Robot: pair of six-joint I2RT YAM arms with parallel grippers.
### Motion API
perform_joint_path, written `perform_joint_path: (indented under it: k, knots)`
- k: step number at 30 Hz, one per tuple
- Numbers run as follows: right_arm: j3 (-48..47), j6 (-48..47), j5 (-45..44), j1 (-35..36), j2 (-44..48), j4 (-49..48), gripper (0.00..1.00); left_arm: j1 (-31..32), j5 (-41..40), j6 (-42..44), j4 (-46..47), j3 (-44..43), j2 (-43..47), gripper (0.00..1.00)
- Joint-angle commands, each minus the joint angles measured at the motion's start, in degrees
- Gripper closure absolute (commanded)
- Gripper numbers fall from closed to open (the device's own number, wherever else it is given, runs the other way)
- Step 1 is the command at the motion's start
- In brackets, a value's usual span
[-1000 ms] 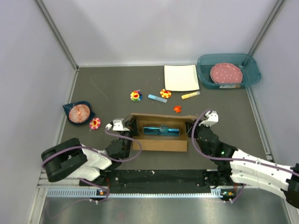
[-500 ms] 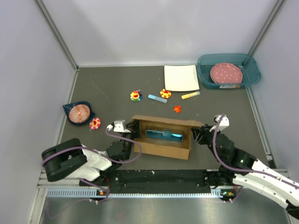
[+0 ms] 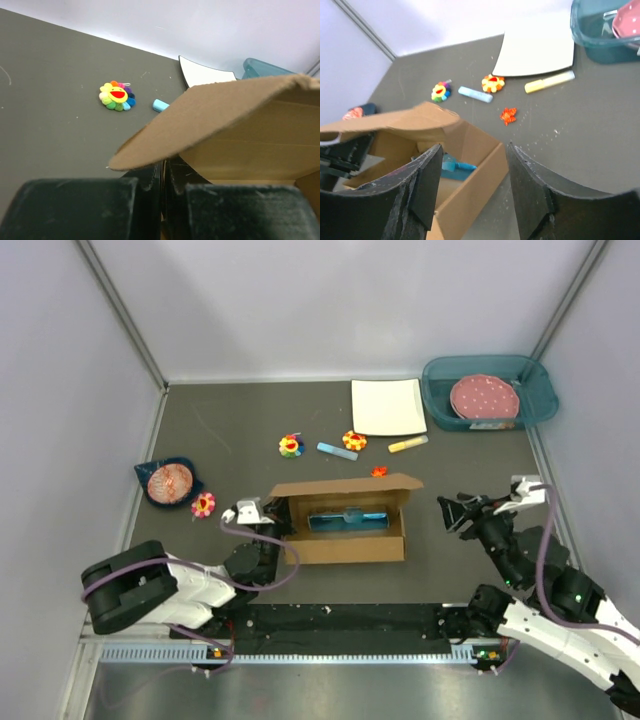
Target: Fold the paper box
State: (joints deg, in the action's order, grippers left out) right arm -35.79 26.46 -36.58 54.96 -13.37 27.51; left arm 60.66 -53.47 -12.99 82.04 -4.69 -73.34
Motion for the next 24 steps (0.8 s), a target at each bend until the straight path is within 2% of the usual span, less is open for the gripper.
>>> perform_joint_path:
  k: [1,5,8,11,16,23,24]
  knots:
    - [-5.9,-3.5,0.0,-0.1,-1.0,-1.6,0.43,0.0,-4.4,2.8,-0.5,6.3,5.4,0.95]
    - [-7.0,-4.5,2.6,-0.1,-7.4,-8.8,0.41,0.1,-4.0,-0.6,-12.8,5.2,12.1,0.95]
    - [-7.9,-5.9,6.0,-0.1,-13.5,-16.8,0.41,0.1,-3.7,-0.5,-13.8,5.2,13.9,0.94]
    - [-11.0,-6.7,10.4,-0.1,-22.2,-19.5,0.41,0.5,-3.4,0.1,-14.9,5.1,15.2,0.92]
    - [-12.4,-6.3,16.0,-0.1,-34.9,-23.3,0.41,1.0,-3.0,-1.5,-23.1,3.6,21.1,0.91]
    - [-5.9,-3.2,23.8,0.2,-39.9,-27.2,0.42,2.7,-3.5,-3.9,-34.7,4.4,28.8,0.89]
    - [-3.9,-2.9,24.4,0.3,-40.0,-27.2,0.43,3.1,-4.1,-4.2,-40.2,4.4,32.3,0.88]
